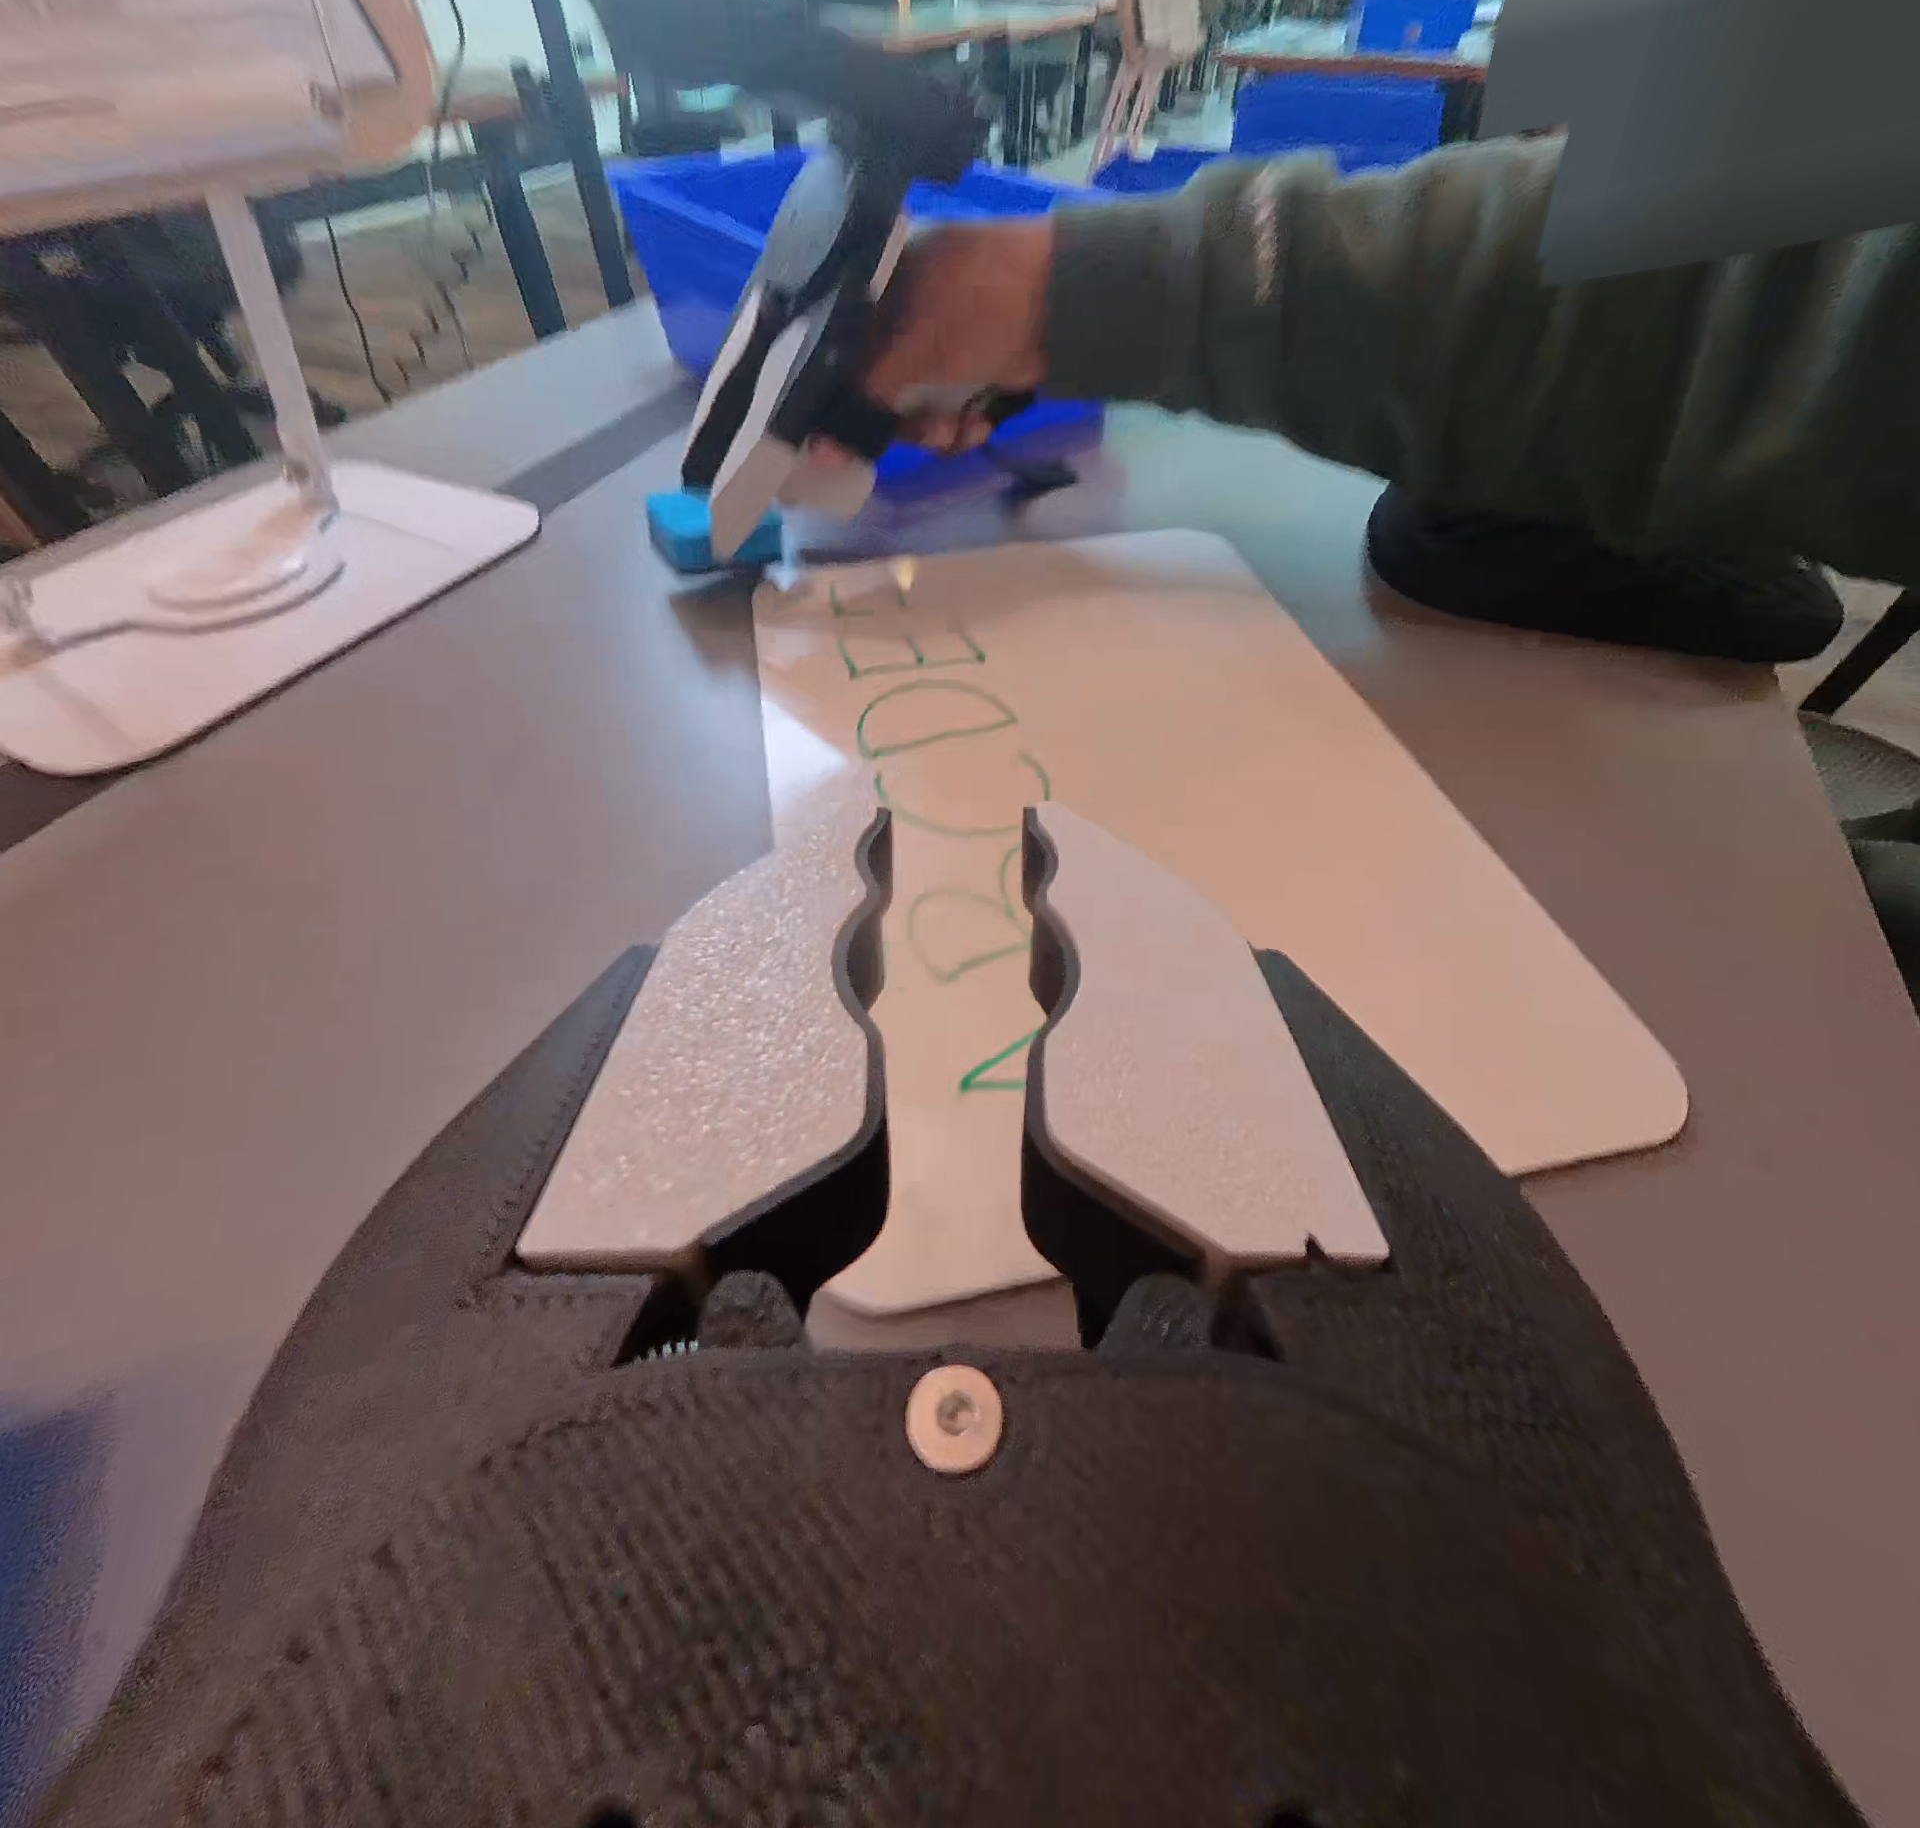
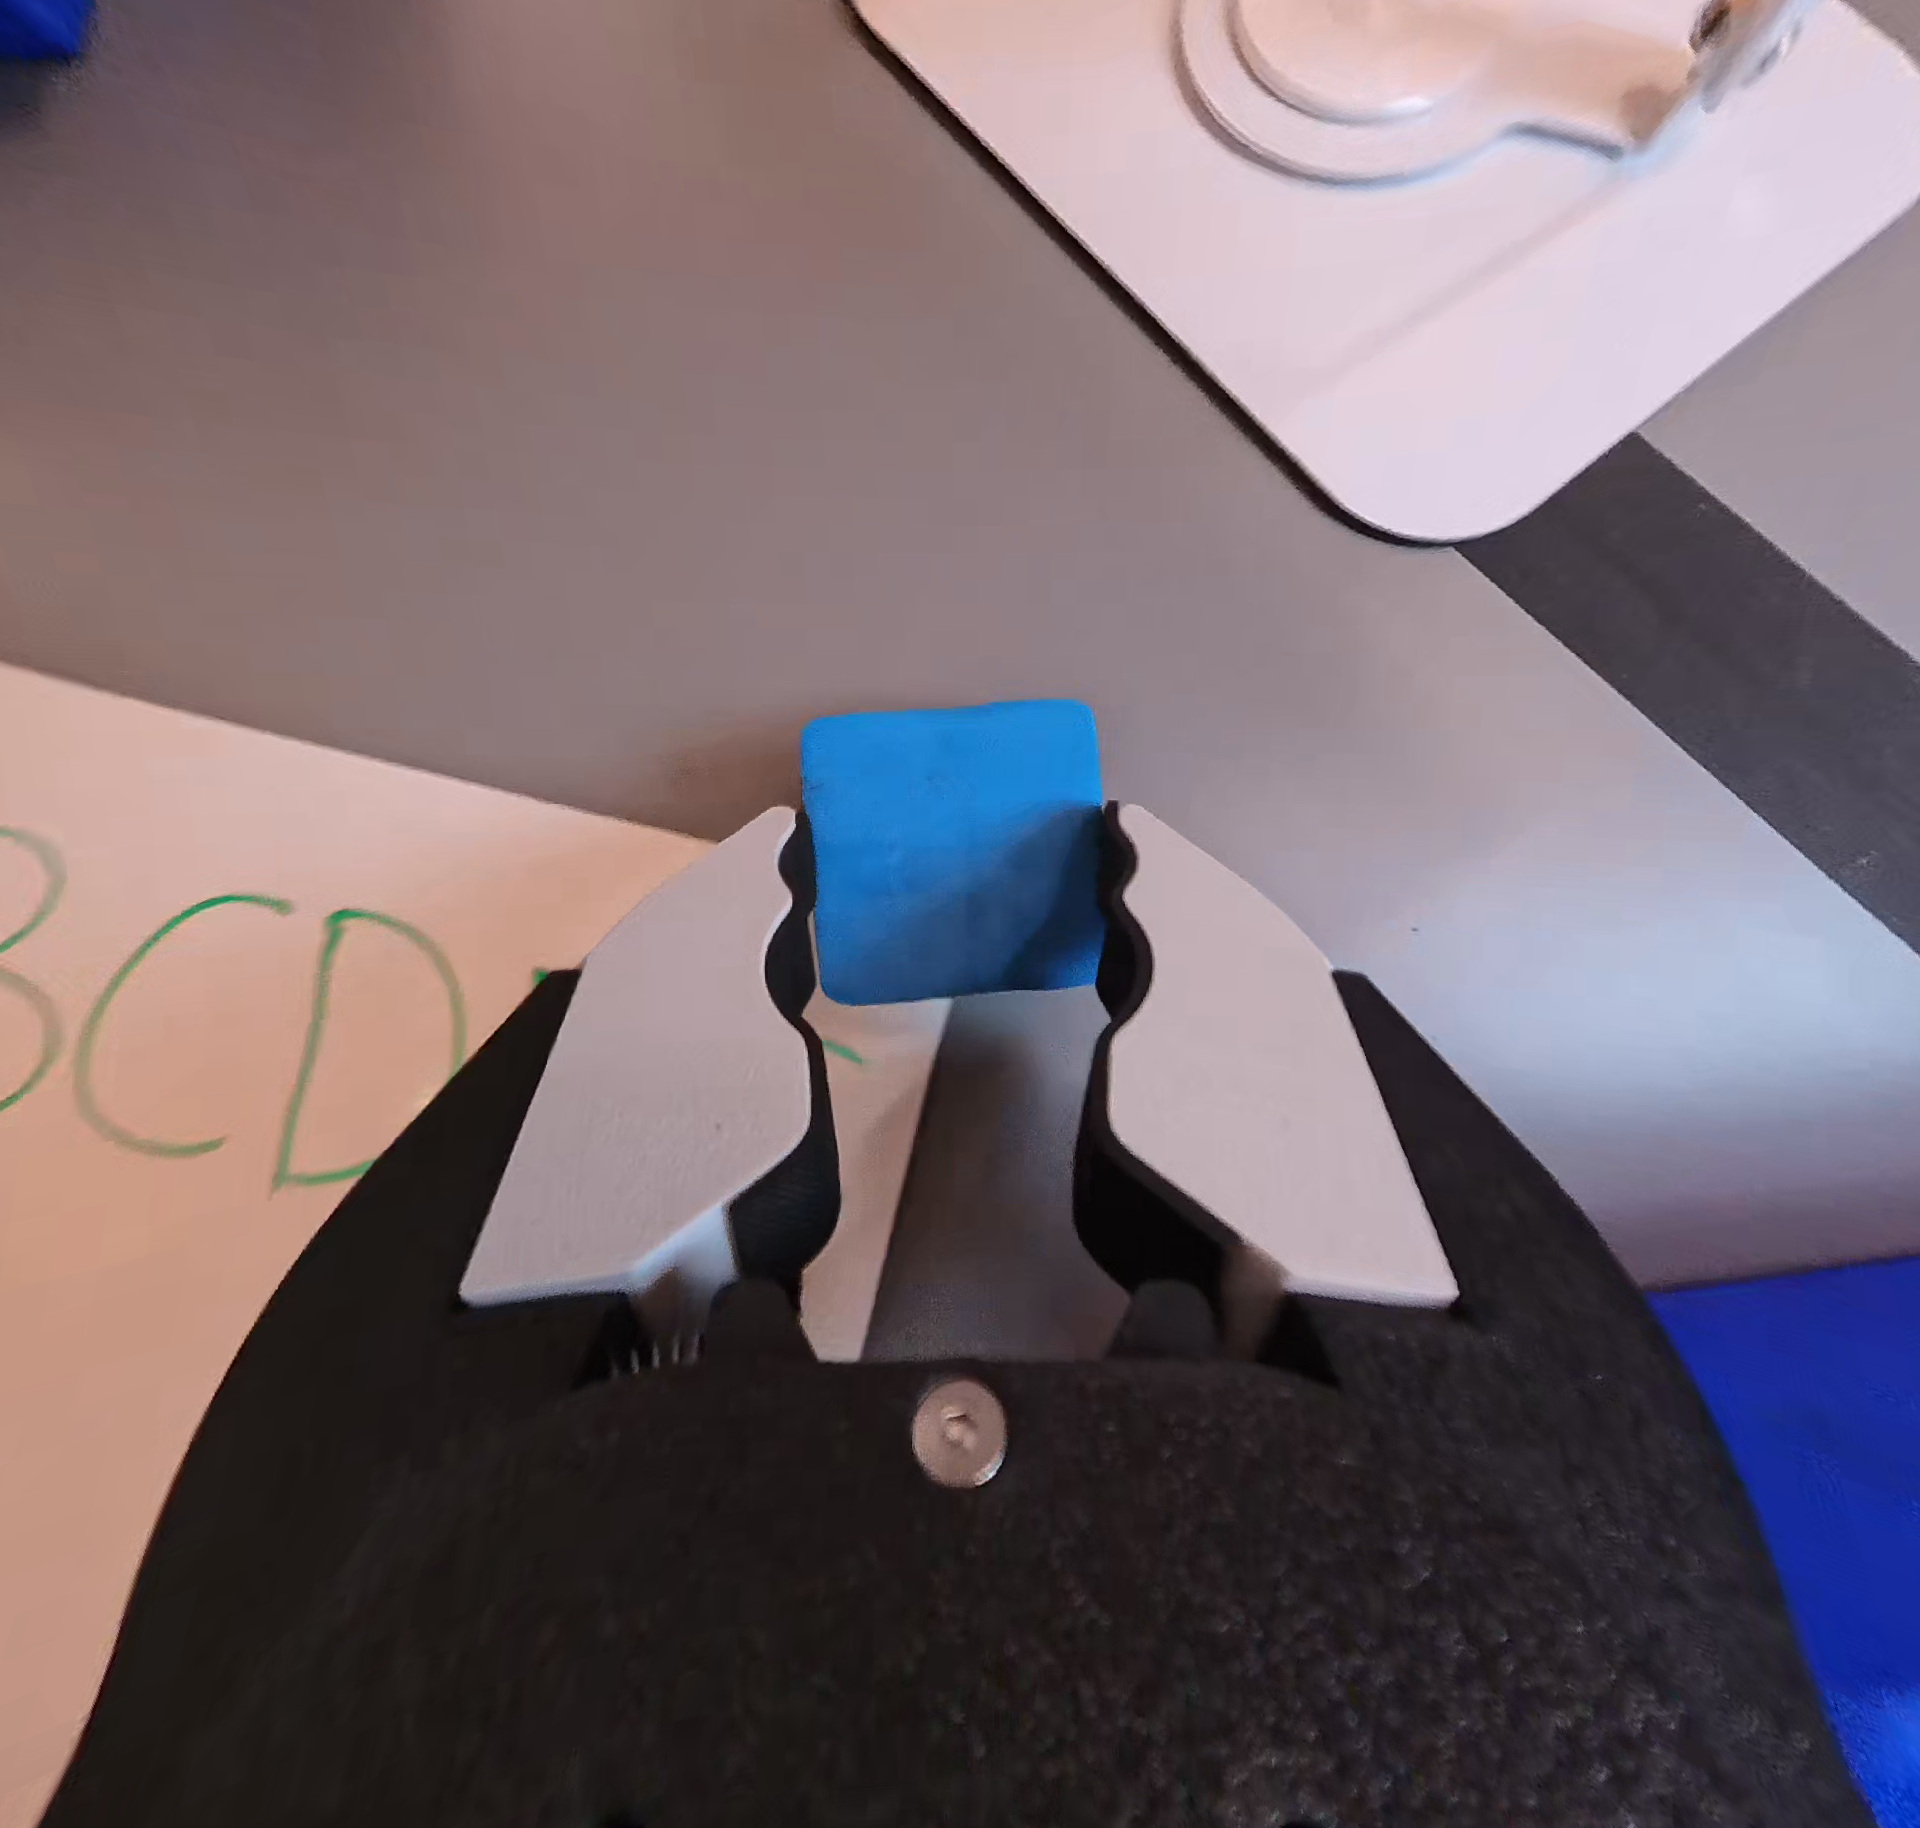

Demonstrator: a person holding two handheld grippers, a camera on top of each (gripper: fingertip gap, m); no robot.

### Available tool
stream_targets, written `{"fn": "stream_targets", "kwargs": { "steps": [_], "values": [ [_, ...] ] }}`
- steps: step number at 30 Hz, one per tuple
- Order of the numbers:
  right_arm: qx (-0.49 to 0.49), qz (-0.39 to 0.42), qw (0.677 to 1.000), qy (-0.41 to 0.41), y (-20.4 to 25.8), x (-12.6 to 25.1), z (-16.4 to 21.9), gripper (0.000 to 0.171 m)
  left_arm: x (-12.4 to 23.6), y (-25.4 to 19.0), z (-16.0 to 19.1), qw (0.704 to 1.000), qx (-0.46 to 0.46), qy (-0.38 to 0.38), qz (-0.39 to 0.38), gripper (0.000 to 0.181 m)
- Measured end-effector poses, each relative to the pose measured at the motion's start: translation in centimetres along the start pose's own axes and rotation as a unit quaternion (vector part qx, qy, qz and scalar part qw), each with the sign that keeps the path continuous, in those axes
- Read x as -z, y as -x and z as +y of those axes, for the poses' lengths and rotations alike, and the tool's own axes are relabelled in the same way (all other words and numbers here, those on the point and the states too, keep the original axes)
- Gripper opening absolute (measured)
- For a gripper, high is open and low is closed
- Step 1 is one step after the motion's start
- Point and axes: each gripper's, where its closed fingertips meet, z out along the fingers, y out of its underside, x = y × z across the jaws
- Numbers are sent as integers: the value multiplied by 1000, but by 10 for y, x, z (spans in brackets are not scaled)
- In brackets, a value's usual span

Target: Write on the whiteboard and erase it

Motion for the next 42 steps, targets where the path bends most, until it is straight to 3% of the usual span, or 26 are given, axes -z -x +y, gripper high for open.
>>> {"fn": "stream_targets", "kwargs": {
  "steps": [4, 7, 9, 16, 21, 29, 36, 40, 42],
  "values": [
    [37, -32, 999, 5, 30, 29, 12, 53, 21, 26, 35, 995, 35, 95, -7, 27],
    [62, -40, 997, 36, 47, 37, 43, 53, 29, 29, 49, 991, 5, 134, -16, 13],
    [74, -42, 995, 44, 55, 39, 58, 53, 24, 8, 42, 991, -27, 130, 13, 0],
    [127, -33, 990, 52, 70, 40, 74, 59, -33, -117, 45, 965, -170, 144, 140, 0],
    [143, -48, 987, 51, 78, 47, 70, 60, -39, -148, 61, 944, -197, 206, 166, 0],
    [148, -45, 986, 57, 72, 43, 74, 51, -33, -147, 85, 928, -183, 286, 154, 0],
    [160, -44, 984, 59, 82, 46, 79, 51, -29, -148, 86, 925, -191, 289, 158, 0],
    [73, -7, 996, 48, 42, 43, 70, 50, -28, -150, 86, 924, -195, 288, 159, 0],
    [104, -36, 993, 50, 73, 40, 70, 50, -28, -150, 86, 925, -194, 286, 160, 0]
  ]
}}
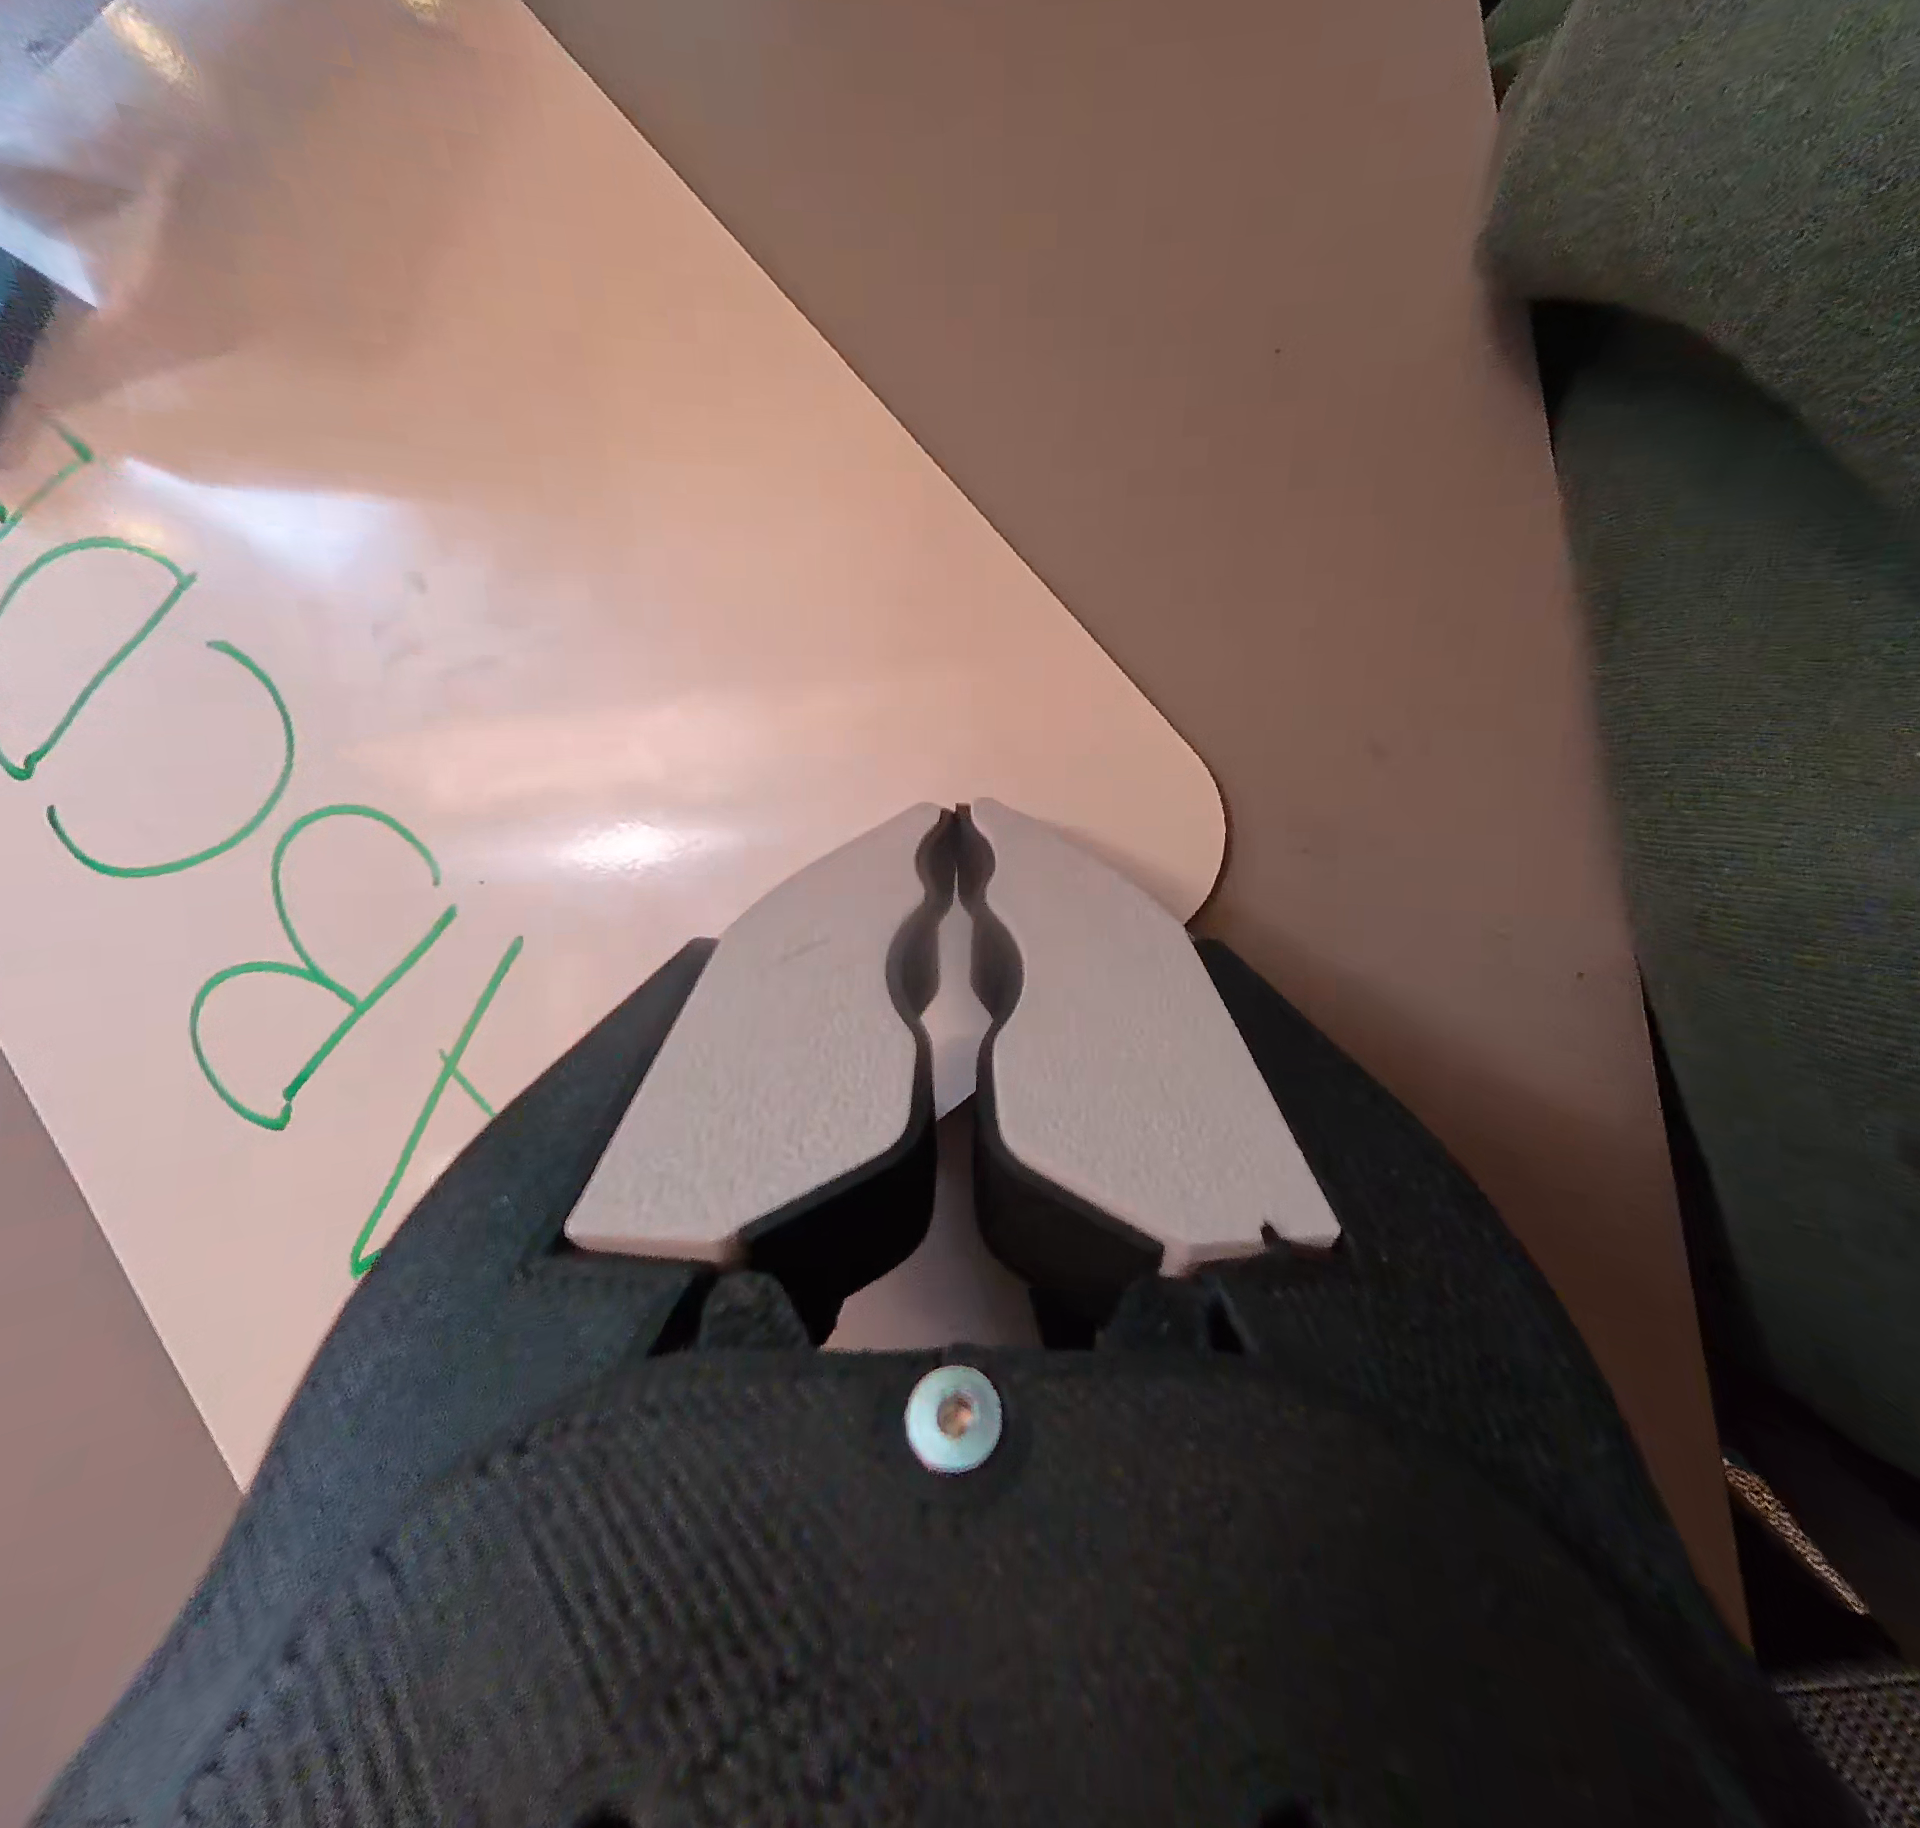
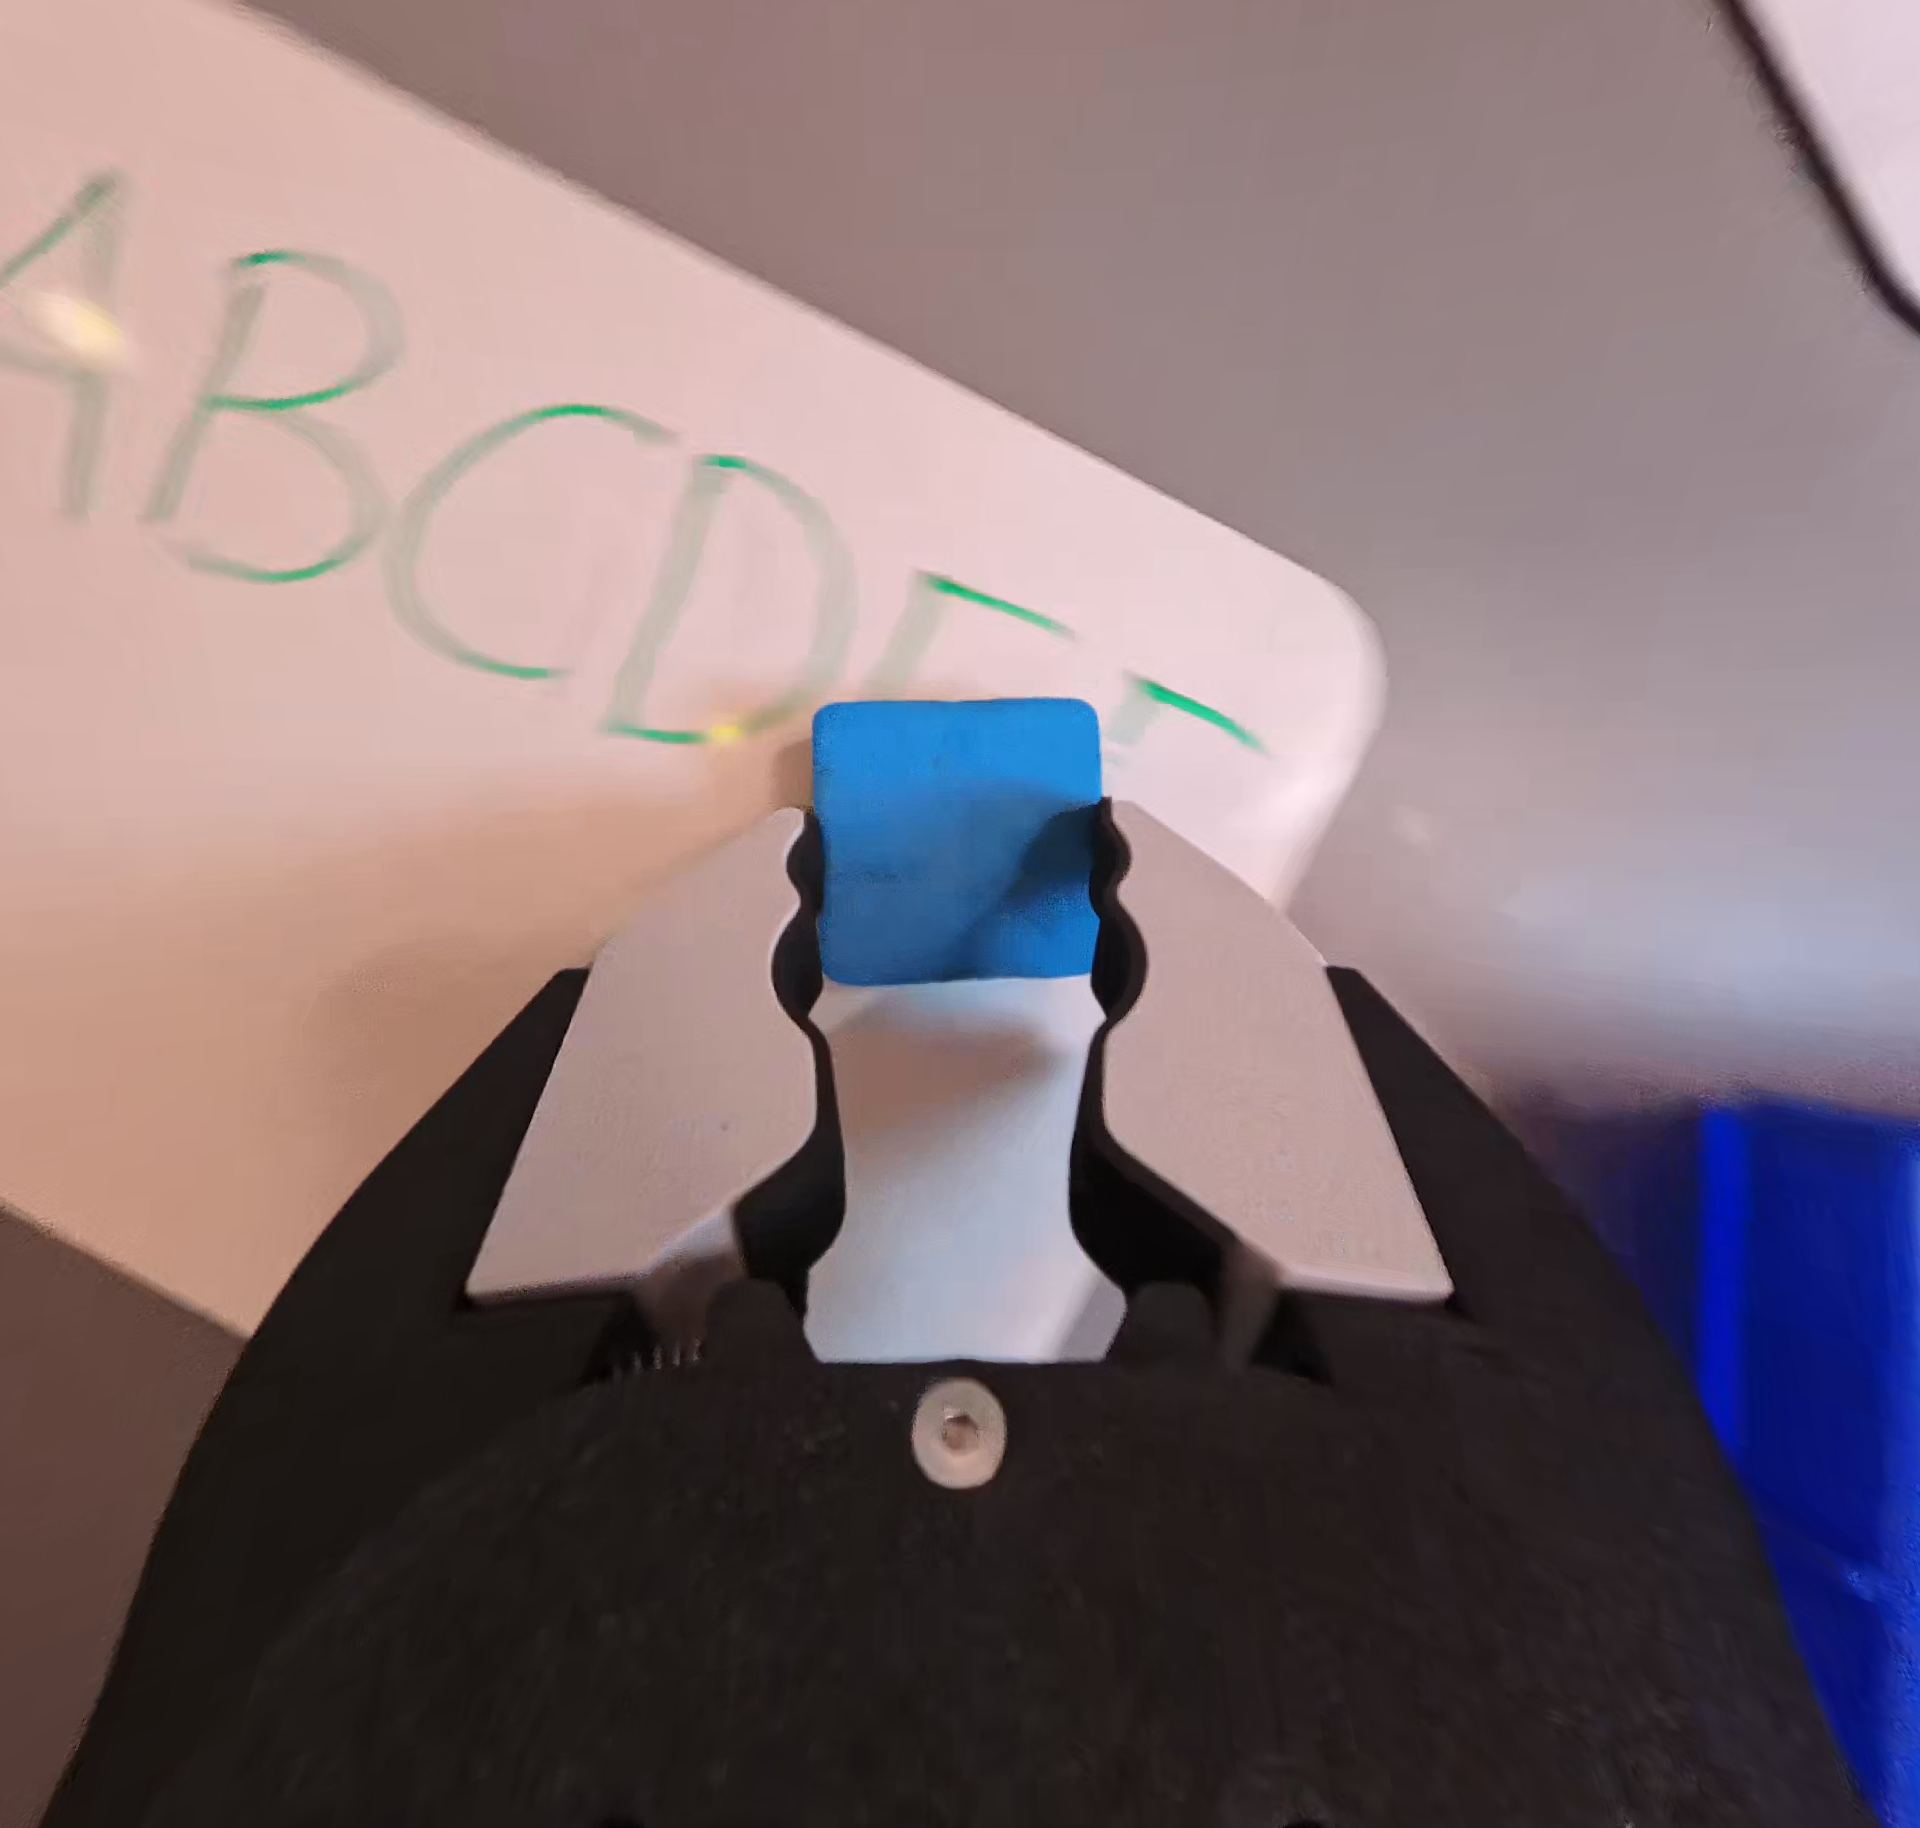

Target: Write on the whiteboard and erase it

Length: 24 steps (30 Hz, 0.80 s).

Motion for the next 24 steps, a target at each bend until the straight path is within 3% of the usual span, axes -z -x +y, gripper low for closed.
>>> {"fn": "stream_targets", "kwargs": {
  "steps": [3, 8, 12, 14, 19, 24],
  "values": [
    [85, -6, 996, 8, 47, -9, -12, 50, 1, -3, 0, 1000, 2, -4, 10, 0],
    [-43, 36, 998, 1, -33, 3, 6, 50, 1, -3, 0, 1000, -7, 0, 3, 0],
    [55, -16, 998, 26, 42, 2, 3, 49, 3, -5, 2, 1000, -5, -3, 8, 0],
    [79, -11, 996, 32, 49, -4, -5, 50, 2, -6, 1, 1000, -10, -2, 16, 0],
    [-16, 40, 999, 17, -33, -11, -12, 49, 2, -7, 0, 1000, -25, 3, 11, 0],
    [65, -20, 994, 87, 35, 9, 15, 49, 5, -6, 4, 1000, -22, 1, 13, 0]
  ]
}}
